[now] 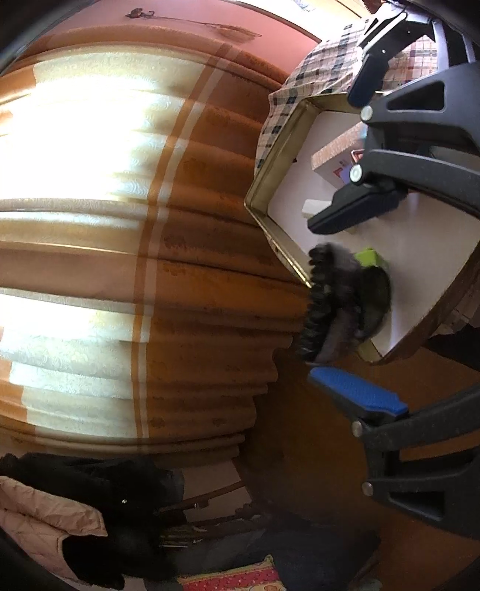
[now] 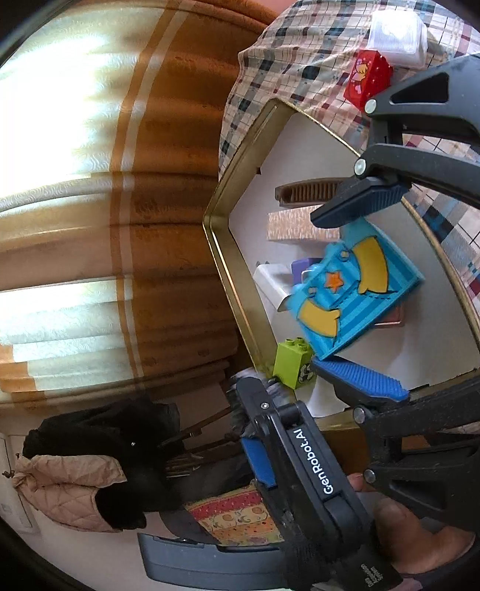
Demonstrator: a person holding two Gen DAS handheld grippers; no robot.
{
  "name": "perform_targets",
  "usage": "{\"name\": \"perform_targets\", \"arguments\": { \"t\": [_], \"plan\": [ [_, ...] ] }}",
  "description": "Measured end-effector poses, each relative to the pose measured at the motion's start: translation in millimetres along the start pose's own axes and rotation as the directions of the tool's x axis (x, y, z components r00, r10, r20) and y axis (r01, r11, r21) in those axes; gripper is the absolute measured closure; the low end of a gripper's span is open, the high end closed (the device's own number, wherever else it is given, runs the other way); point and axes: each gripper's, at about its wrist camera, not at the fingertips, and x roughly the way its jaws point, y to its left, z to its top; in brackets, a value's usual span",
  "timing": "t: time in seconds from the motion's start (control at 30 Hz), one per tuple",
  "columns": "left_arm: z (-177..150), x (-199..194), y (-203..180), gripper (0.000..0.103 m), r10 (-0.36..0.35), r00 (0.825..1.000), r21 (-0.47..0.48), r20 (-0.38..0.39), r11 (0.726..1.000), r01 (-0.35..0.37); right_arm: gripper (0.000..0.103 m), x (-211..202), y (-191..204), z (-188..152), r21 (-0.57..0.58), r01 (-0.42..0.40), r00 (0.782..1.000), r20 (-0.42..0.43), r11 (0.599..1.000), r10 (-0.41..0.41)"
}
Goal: Organize rigid objects
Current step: 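Lower both held items into the tin and open both tools, then move both tools back toward the red block and clear container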
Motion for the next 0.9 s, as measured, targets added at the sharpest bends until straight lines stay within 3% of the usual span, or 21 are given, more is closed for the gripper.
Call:
{"name": "perform_targets", "arguments": {
  "t": [0.07, 0.1, 0.23, 0.37, 0.47, 0.6, 0.8, 0.9],
  "plan": [
    [1.1, -4.2, 1.4, 0.009, 0.01, 1.0, -0.007, 0.019, 1.0, -0.01, 0.026, -6.7, -4.5, -0.7, 0.014, 0.003, 1.0, 0.018, 1.0, -0.003],
    [0.9, -7.4, 1.3, 0.007, 0.015, 0.999, -0.013, 0.03, 1.0, -0.015, 0.026, -10.1, -7.4, -0.4, 0.026, 0.003, 1.0, 0.023, 1.0, -0.004],
    [0.9, -13.9, -5.0, 0.006, -0.011, 0.999, -0.005, 0.03, 1.0, 0.011, 0.025, -35.7, -26.9, -7.8, 0.045, 0.03, 0.998, 0.045, 0.999, -0.032],
    [-3.2, -21.2, -24.5, 0.006, -0.074, 0.997, 0.02, 0.017, 0.997, 0.074, 0.025, -69.9, -63.0, -27.0, 0.061, 0.124, 0.991, 0.04, 0.99, -0.127],
    [-8.8, -27.1, -47.4, 0.0, -0.117, 0.993, 0.064, 0.005, 0.991, 0.116, 0.024, -93.2, -97.0, -41.0, 0.09, 0.218, 0.975, 0.022, 0.972, -0.221],
    [-13.0, -36.1, -86.6, 0.0, -0.173, 0.985, 0.146, -0.004, 0.974, 0.172, 0.023, -112.8, -148.4, -53.2, 0.187, 0.32, 0.946, -0.01, 0.929, -0.324],
    [-13.6, -40.8, -140.4, 0.0, -0.256, 0.966, 0.233, -0.028, 0.938, 0.256, 0.023, -108.6, -187.9, -63.3, 0.259, 0.382, 0.924, -0.103, 0.887, -0.368],
    [-15.5, -32.8, -163.2, 0.0, -0.246, 0.968, 0.271, -0.048, 0.929, 0.25, 0.023, -96.2, -194.5, -65.4, 0.26, 0.381, 0.924, -0.149, 0.887, -0.353]
  ]
}}
